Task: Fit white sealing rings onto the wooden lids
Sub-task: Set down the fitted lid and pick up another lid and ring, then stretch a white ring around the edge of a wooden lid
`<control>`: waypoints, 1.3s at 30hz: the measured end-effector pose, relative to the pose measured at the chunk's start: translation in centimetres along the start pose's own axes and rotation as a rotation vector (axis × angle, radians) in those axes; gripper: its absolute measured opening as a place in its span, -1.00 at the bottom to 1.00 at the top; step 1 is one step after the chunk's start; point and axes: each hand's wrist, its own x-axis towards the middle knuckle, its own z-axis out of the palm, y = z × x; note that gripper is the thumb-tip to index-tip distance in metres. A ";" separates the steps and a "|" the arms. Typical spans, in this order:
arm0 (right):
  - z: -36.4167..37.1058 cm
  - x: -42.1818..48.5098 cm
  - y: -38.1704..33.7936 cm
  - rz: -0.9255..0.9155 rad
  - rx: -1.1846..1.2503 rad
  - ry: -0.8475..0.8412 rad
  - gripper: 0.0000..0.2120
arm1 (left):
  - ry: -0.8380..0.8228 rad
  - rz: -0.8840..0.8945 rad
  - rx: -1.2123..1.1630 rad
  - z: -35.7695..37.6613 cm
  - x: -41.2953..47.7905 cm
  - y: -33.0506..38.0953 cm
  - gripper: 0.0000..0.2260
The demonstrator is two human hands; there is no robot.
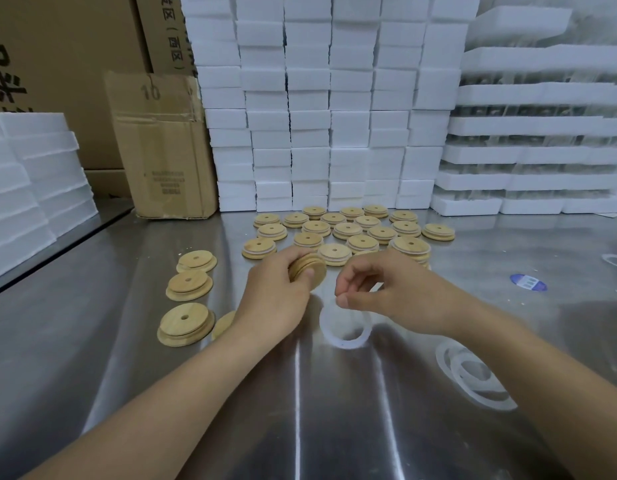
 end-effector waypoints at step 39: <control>-0.8 0.6 1.2 -0.044 -0.105 0.295 -0.95 | -0.208 0.096 -0.248 1.9 -1.3 0.6 -0.68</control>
